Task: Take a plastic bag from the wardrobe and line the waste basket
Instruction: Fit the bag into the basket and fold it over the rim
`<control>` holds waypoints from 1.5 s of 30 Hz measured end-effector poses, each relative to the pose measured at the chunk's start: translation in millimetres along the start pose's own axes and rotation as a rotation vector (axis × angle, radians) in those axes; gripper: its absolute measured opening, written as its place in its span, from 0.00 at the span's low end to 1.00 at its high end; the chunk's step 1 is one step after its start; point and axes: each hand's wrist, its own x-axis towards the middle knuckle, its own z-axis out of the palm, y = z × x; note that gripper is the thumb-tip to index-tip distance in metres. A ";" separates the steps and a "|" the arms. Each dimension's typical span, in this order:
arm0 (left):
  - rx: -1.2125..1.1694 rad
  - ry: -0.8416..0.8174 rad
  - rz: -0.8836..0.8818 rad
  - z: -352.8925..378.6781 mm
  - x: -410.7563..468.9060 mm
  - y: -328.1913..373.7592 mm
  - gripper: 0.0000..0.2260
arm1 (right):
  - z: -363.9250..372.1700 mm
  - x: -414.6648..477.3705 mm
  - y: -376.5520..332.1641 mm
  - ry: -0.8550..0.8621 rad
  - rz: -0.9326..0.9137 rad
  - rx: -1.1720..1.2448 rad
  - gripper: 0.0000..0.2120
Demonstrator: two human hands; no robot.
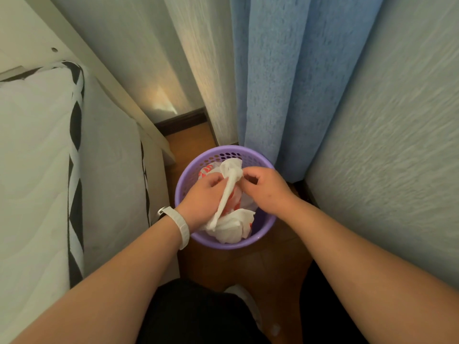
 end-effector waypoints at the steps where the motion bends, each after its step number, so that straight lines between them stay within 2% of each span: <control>1: -0.062 0.003 -0.014 -1.3 0.7 0.9 0.10 | -0.3 -0.3 -1.5 -0.004 -0.007 0.013 0.08; 4: -0.341 -0.022 -0.100 -6.6 2.3 2.6 0.15 | -3.3 -0.8 -3.4 0.007 -0.011 0.087 0.08; 6: -0.399 -0.027 -0.137 -8.4 2.6 3.0 0.12 | -4.2 -1.2 -4.6 0.000 -0.007 0.131 0.07; 10: -0.079 0.070 -0.014 -0.6 -1.5 6.9 0.07 | -3.2 -3.2 -8.6 -0.034 -0.023 0.180 0.09; 14: 0.085 0.240 0.064 -0.9 0.1 11.2 0.08 | -9.3 -0.5 -3.2 0.030 -0.001 0.116 0.07; 17: 0.062 0.367 0.075 -4.8 1.9 13.5 0.08 | -22.9 4.3 2.4 0.212 0.028 0.151 0.06; 19: 0.128 0.436 0.107 -7.6 3.4 14.8 0.08 | -32.8 6.8 4.9 0.301 0.052 0.174 0.06; 25: 0.219 0.508 0.167 -9.9 3.6 18.3 0.08 | -45.3 7.3 6.7 0.386 0.102 0.186 0.06; 27: 0.213 0.496 0.162 -7.7 2.0 19.2 0.08 | -46.8 6.2 -1.5 0.467 0.053 0.210 0.07; 30: 0.197 0.485 0.179 -7.6 2.7 18.8 0.08 | -48.9 0.0 -23.6 0.577 -0.165 0.173 0.10; 32: 0.192 0.479 0.203 -7.9 4.3 17.6 0.09 | -43.8 -6.6 -39.6 0.490 -0.327 0.055 0.09; 36: 0.128 0.480 0.236 -8.7 4.6 19.0 0.09 | -15.9 -15.9 -49.3 0.061 -0.446 -0.315 0.11; 39: 0.092 0.511 0.208 -10.4 2.4 23.5 0.08 | -9.2 -21.1 -36.8 -0.176 -0.362 -0.381 0.22; 41: 0.058 0.562 0.191 -12.3 1.7 26.8 0.08 | -15.0 -20.8 -28.9 -0.229 -0.278 -0.378 0.28; 43: 0.008 0.609 0.180 -15.1 1.3 29.7 0.08 | -19.6 -19.0 -22.2 -0.254 -0.229 -0.410 0.23; 45: -0.015 0.650 0.172 -17.9 2.0 31.5 0.07 | -20.2 -15.8 -17.2 -0.267 -0.204 -0.468 0.11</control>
